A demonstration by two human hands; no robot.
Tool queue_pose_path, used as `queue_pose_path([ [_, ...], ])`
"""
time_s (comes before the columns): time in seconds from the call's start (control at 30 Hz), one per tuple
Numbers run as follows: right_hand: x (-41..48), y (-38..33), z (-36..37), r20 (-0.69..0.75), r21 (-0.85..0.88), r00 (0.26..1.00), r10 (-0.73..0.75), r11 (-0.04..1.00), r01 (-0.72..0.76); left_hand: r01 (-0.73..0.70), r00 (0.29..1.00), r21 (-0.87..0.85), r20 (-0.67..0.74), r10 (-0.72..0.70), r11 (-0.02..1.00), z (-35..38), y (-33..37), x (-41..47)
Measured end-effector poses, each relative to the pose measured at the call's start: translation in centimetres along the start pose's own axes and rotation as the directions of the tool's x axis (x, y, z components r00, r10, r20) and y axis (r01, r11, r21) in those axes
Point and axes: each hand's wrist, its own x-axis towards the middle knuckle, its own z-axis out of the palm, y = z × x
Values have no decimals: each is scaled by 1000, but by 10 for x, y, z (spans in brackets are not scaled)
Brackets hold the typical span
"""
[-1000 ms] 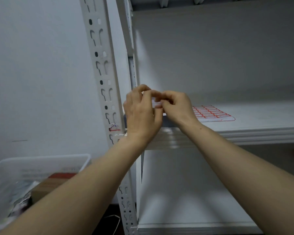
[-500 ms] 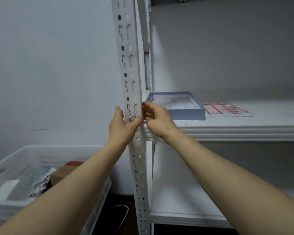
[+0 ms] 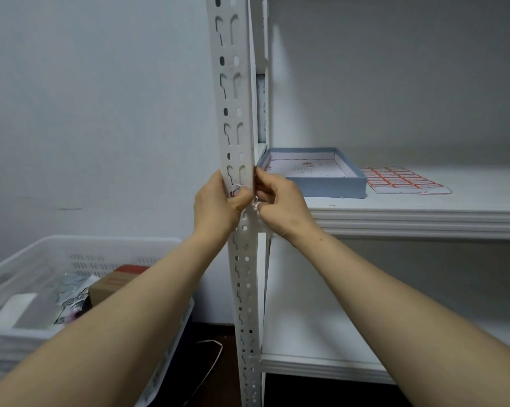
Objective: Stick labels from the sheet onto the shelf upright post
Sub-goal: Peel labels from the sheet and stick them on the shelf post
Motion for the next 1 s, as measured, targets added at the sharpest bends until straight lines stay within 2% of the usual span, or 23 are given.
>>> queue_pose_path([
  [0.13, -2, 0, -1, 8, -26, 1000, -14, 1000, 14, -28, 1000, 25, -13, 29, 999, 0, -4, -2],
  [0.3, -2, 2, -2, 9, -22, 1000, -16, 1000, 16, -42, 999, -55, 31, 44, 998, -3, -7, -3],
  [0.73, -1, 5, 1, -1, -23, 999, -39, 999, 39, -61, 997, 14, -48, 62, 998, 2, -10, -1],
  [1.0, -2, 5, 0, 13, -9, 999, -30, 1000, 30, -64, 997, 6, -37, 64, 998, 0, -13, 1],
])
